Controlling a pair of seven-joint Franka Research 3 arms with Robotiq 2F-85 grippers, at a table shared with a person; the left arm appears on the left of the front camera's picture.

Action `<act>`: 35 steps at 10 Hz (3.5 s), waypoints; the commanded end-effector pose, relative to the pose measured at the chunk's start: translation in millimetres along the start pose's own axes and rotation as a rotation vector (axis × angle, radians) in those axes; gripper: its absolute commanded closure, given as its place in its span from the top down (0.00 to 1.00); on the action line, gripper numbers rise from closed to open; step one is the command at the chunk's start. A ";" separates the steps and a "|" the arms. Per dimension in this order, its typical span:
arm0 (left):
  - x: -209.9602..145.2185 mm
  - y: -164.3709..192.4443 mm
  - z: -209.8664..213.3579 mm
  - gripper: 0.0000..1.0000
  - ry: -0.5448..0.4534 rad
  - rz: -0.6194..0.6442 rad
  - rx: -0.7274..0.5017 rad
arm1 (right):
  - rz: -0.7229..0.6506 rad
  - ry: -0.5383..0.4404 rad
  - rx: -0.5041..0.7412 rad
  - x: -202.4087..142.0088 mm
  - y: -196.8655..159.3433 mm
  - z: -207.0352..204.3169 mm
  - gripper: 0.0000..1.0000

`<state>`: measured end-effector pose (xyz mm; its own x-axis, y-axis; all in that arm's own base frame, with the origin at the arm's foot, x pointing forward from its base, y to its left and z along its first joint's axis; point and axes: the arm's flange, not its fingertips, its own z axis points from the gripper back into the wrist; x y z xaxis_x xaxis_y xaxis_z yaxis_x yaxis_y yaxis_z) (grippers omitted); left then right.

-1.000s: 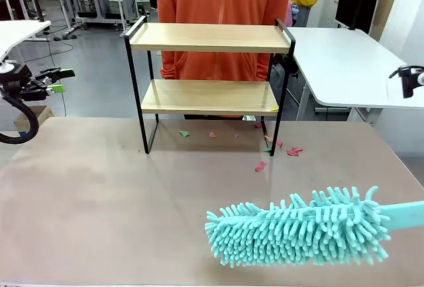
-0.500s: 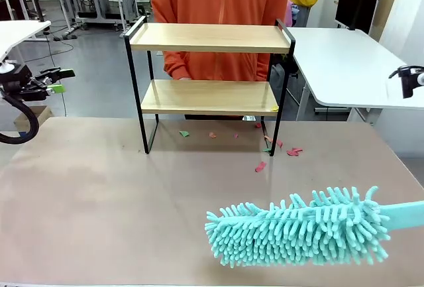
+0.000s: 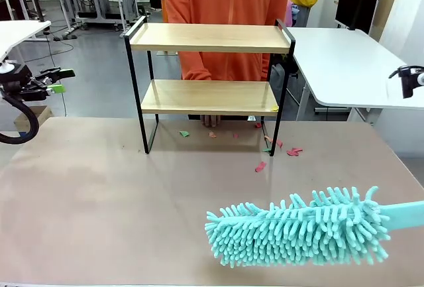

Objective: Clean the shelf.
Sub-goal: Clean the specific section of the Shelf indicated by the human with the Duster.

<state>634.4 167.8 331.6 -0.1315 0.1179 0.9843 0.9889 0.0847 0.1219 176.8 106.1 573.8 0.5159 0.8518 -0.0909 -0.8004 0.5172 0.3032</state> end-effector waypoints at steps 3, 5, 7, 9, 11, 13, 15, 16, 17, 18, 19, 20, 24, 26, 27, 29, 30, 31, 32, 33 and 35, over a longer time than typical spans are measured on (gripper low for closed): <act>2.6 -2.0 -1.2 1.00 0.002 -0.014 -0.001 | 0.015 -0.012 0.010 0.3 2.5 2.3 0.13; 2.6 -2.0 -1.2 1.00 0.002 -0.014 -0.001 | 0.015 -0.012 0.010 0.3 2.5 2.3 0.13; 2.6 -2.0 -1.2 1.00 0.002 -0.014 -0.001 | 0.015 -0.012 0.010 0.3 2.5 2.3 0.13; 2.6 -2.0 -1.2 1.00 0.002 -0.014 -0.001 | 0.015 -0.012 0.010 0.3 2.5 2.3 0.13; 2.6 -2.0 -1.2 1.00 0.002 -0.014 -0.001 | 0.015 -0.012 0.010 0.3 2.5 2.3 0.13; 2.6 -2.0 -1.2 1.00 0.002 -0.014 -0.001 | -0.064 -0.078 0.011 10.9 3.4 -0.6 0.13; 2.6 -2.0 -1.2 1.00 0.002 -0.014 -0.001 | -0.144 -0.175 0.031 45.9 12.6 -9.3 0.13; 2.6 -2.0 -1.2 1.00 0.002 -0.014 -0.001 | -0.168 -0.250 0.050 69.8 16.9 -15.3 0.13; 2.6 -2.0 -1.2 1.00 0.002 -0.014 -0.001 | -0.152 -0.261 0.033 90.7 21.6 -21.3 0.13; 2.6 -2.0 -1.2 1.00 0.002 -0.014 -0.001 | -0.200 -0.290 0.018 114.3 25.9 -29.3 0.13; 2.6 -2.0 -1.2 1.00 0.002 -0.014 -0.001 | -0.283 -0.349 -0.006 127.5 36.2 -29.2 0.13; 2.6 -2.0 -1.2 1.00 0.002 -0.014 -0.001 | -0.337 -0.384 -0.047 144.3 38.7 -34.0 0.13; 2.6 -2.0 -1.2 1.00 0.002 -0.014 -0.001 | -0.353 -0.395 -0.062 160.4 35.4 -40.2 0.13; 2.6 -2.0 -1.2 1.00 0.002 -0.014 -0.001 | -0.353 -0.395 -0.062 160.4 35.4 -40.2 0.13; 2.6 -2.0 -1.2 1.00 0.002 -0.014 -0.001 | -0.353 -0.395 -0.062 160.4 35.4 -40.2 0.13; 2.6 -2.0 -1.2 1.00 0.002 -0.014 -0.001 | -0.509 -0.430 -0.105 196.1 33.6 -51.3 0.13; 2.6 -2.0 -1.2 1.00 0.002 -0.014 -0.001 | -0.553 -0.453 -0.139 234.0 36.5 -66.8 0.13; 2.6 -2.0 -1.2 1.00 0.002 -0.014 -0.001 | -0.574 -0.502 -0.160 249.8 36.8 -72.3 0.13; 2.6 -2.0 -1.2 1.00 0.002 -0.014 -0.001 | -0.619 -0.519 -0.160 261.0 37.6 -77.3 0.13; 2.6 -2.0 -1.2 1.00 0.002 -0.014 -0.001 | -0.635 -0.531 -0.163 274.7 39.4 -87.0 0.13; 2.6 -2.0 -1.2 1.00 0.002 -0.014 -0.001 | -0.700 -0.576 -0.172 311.8 41.9 -104.6 0.13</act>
<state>634.4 167.8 331.3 -0.1311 0.1181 0.9843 0.9890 0.0847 0.1216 259.8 378.6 459.7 0.9293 0.2443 0.2768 -0.3096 0.9242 0.2237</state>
